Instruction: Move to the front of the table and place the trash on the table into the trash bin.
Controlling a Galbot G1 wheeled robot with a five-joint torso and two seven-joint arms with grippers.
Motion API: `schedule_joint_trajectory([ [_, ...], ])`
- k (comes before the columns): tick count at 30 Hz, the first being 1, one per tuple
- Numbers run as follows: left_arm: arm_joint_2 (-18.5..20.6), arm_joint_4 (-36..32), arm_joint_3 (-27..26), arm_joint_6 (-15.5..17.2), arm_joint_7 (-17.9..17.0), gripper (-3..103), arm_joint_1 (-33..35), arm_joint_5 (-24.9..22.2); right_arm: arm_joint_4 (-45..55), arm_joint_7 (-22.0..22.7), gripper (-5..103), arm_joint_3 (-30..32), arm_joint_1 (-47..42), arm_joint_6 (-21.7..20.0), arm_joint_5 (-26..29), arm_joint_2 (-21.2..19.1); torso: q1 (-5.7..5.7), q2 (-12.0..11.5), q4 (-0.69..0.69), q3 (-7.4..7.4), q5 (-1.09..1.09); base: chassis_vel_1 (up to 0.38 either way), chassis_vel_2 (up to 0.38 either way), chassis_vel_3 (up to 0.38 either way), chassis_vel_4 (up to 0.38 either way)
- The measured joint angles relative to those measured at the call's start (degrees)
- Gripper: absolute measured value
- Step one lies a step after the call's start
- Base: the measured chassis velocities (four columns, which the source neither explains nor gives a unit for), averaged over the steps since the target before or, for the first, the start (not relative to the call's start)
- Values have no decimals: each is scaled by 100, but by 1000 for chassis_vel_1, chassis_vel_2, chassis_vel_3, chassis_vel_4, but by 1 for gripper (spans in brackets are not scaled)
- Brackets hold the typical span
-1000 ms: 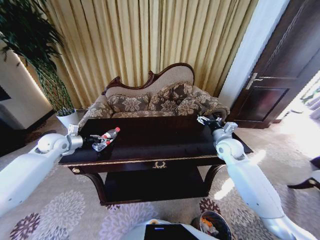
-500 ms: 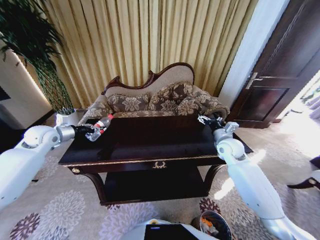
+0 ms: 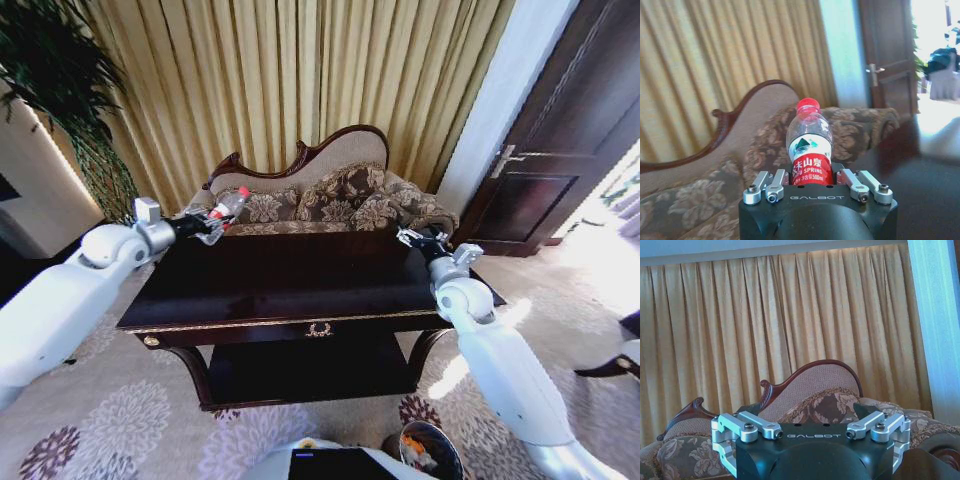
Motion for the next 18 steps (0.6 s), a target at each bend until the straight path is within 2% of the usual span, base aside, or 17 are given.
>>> schedule_joint_trajectory([
  [1, -19, 18, 236, -11, 0, 36, -223, -49, 12, 0, 100, 7, -9, -1, 0, 6, 0, 0, 0, 0, 1, 0, 0, 0, 0],
  [2, -19, 18, 236, -11, 0, 36, -223, -49, 12, 0, 100, 7, -9, -1, 0, 6, 0, 0, 0, 0, 1, 0, 0, 0, 0],
  [4, -209, 83, 903, -40, -87, 36, -893, -232, 43, 9, 100, 26, -25, -6, 0, 42, 0, 0, -2, 0, 3, 0, 0, 0, 0],
  [5, -209, 83, 903, -40, -87, 36, -893, -232, 43, 9, 100, 26, -25, -6, 0, 42, 0, 0, -2, 0, 3, 0, 0, 0, 0],
  [8, -628, 93, 1352, -29, -416, 36, -1351, -538, 117, 23, 100, 61, -55, -39, 14, 66, 0, 0, -7, 0, 3, 0, 0, 0, 0],
  [18, -1317, 113, 1842, -2, -657, 36, -1670, -714, 132, -16, 100, -305, 120, -77, 271, -13, 0, 0, -2, 0, 2, 0, 0, 0, 0],
])
